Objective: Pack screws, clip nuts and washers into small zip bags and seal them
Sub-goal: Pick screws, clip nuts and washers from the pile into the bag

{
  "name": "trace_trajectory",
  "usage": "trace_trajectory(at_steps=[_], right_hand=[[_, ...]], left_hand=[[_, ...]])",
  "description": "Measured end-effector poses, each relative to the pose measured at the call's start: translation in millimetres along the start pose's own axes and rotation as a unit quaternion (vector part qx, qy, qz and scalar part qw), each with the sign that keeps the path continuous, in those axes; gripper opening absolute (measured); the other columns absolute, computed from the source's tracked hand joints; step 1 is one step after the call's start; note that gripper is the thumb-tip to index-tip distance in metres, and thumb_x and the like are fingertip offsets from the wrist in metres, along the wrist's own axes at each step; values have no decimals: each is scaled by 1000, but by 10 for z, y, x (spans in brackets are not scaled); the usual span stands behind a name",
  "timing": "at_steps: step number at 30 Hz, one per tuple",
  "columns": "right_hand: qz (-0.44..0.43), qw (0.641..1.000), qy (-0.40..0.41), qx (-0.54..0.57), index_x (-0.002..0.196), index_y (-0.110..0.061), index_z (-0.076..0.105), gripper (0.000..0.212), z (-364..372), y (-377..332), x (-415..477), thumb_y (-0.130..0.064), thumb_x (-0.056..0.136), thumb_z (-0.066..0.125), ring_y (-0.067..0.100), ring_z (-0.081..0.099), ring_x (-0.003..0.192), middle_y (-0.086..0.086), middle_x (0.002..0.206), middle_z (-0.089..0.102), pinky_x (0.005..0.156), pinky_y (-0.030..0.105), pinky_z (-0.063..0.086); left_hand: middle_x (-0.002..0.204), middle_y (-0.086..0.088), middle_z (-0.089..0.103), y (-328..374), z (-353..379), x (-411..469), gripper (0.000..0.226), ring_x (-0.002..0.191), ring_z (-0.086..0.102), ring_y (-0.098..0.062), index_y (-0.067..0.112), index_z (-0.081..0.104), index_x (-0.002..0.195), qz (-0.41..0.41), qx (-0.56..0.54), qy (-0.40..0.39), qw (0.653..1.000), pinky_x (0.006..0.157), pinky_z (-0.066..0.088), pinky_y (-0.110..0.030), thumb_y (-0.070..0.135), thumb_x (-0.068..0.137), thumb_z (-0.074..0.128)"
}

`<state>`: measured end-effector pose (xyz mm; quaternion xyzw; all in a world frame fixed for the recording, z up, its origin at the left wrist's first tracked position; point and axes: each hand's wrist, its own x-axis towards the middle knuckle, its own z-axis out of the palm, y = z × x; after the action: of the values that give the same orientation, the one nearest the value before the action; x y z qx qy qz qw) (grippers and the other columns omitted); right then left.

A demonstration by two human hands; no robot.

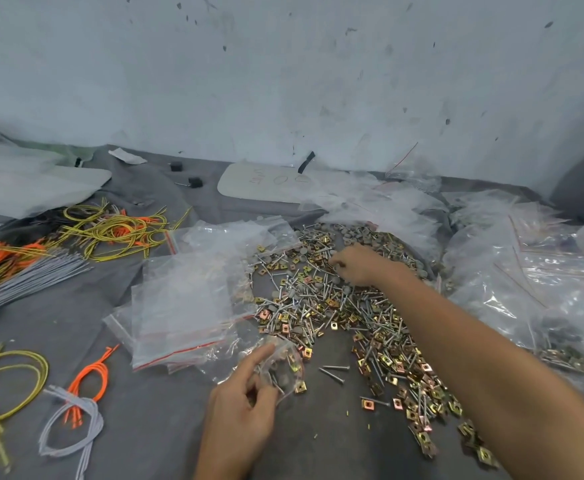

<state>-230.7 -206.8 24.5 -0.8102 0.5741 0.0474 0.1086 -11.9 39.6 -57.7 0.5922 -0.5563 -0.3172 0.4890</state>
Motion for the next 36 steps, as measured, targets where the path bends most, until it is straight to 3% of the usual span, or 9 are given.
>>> trace_trajectory(at_steps=[3,5,9,16,21,26,31,34,36], right_hand=[[1,999,-8,-34,107,-12,64,13,31,8,22,-18,95,65,23,63,86,7,97,65,74,34,49],[7,998,8,-66,97,-13,56,15,23,-11,18,-21,93,68,23,62,82,6,88,63,68,32,44],[-4,992,53,-111,104,-8,61,26,66,-50,-3,-27,90,73,23,65,83,7,94,68,73,36,55],[-10,986,111,-122,98,-11,62,6,95,20,-67,-9,93,59,24,68,78,6,86,70,74,42,60],[0,992,120,-30,103,-12,67,14,53,104,-104,-6,92,61,18,66,81,4,96,71,81,35,57],[15,991,133,-16,112,-17,69,19,2,142,-199,-12,99,56,20,67,90,1,105,71,86,39,56],[27,986,160,27,85,-25,58,21,-119,14,-432,-20,104,50,16,59,69,-6,78,62,69,33,47],[8,971,162,174,100,-26,67,8,-54,-220,-805,-27,100,59,8,64,71,-11,83,67,67,26,56],[-23,954,151,257,98,-33,66,8,90,-408,-1139,-27,99,61,-3,57,60,-14,76,66,53,16,48]], left_hand=[[54,3,52,-9,0,3,53,51,47,-4,60,58,120,-2,1,-2,1000,54,44,-23,32,76,48],[56,-1,55,-14,0,4,53,52,49,-6,61,58,120,-8,-1,-5,1000,56,46,-27,37,75,46],[58,-4,55,-1,3,-8,54,53,50,-8,60,59,120,-13,-5,-5,1000,58,49,-31,33,76,47],[54,3,50,34,-1,-16,54,51,46,-4,65,57,119,-6,0,-1,1000,55,44,-26,31,78,48],[55,0,53,33,4,-18,56,52,47,-6,66,56,118,-3,-1,-2,1000,57,46,-28,29,77,48],[58,-4,56,23,1,-4,58,53,49,-5,67,55,117,8,6,2,1000,56,46,-26,27,76,49],[56,-1,51,22,-1,-10,57,54,49,-7,64,56,119,17,5,1,1000,56,44,-25,25,78,49],[56,4,49,23,-2,-11,56,53,46,-6,63,56,119,13,4,-6,1000,54,42,-23,27,78,49],[56,6,50,18,6,-12,54,52,45,-5,61,56,121,13,4,-6,1000,54,41,-23,31,77,47]])
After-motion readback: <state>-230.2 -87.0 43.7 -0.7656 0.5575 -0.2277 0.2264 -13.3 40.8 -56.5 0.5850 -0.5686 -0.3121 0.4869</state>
